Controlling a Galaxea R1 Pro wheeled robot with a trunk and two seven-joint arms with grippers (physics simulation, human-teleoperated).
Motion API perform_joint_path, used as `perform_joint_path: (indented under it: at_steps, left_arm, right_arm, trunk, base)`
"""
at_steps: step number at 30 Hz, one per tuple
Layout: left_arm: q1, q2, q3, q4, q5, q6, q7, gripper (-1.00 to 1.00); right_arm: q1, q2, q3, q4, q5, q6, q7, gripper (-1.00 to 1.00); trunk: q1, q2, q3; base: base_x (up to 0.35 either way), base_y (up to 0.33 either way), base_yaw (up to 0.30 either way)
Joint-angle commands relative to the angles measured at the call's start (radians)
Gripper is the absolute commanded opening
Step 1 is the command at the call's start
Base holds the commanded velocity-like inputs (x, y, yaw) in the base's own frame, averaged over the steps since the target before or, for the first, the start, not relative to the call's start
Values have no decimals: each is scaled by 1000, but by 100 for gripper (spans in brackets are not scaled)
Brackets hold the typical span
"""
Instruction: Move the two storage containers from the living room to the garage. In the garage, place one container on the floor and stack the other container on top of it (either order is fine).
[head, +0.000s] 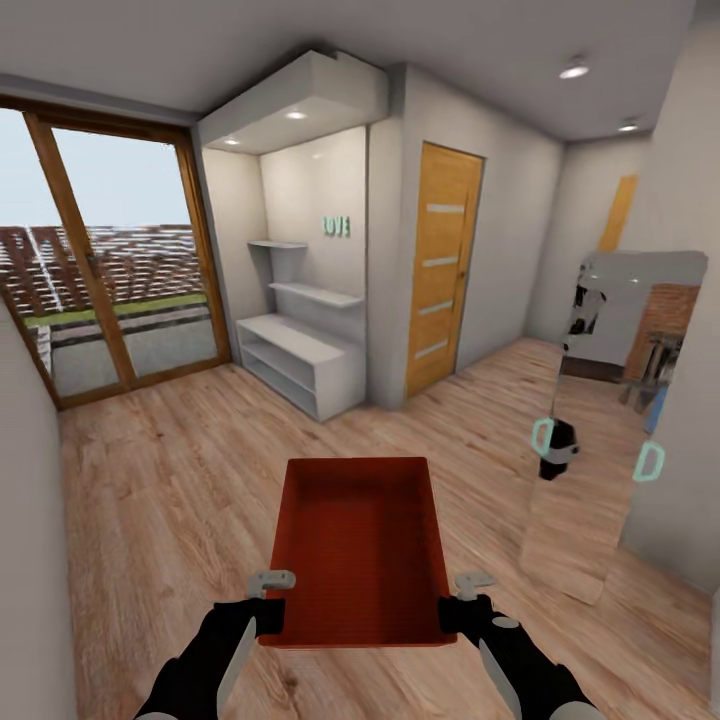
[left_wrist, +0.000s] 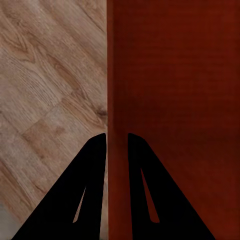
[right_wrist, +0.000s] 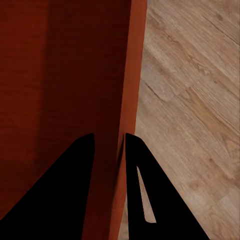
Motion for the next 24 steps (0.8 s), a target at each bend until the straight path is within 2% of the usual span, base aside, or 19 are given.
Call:
perform_joint_path:
  at_steps: [1, 6, 24]
  left_arm:
    - [-1, 5, 2, 1, -49, 6, 18, -100]
    - [-1, 5, 2, 1, -49, 6, 18, -100]
    - [0, 5, 2, 1, -49, 7, 18, -100]
  right_arm:
    - [0, -1, 23, -5, 6, -5, 1, -100]
    - [0, -1, 23, -5, 7, -5, 0, -100]
    - [0, -1, 22, -5, 7, -5, 1, -100]
  trunk:
    - [1, -2, -2]
    - [1, -2, -2]
    - [1, -2, -2]
  base:
    - [327, 0, 248]
    - [327, 0, 133]
    - [327, 0, 4]
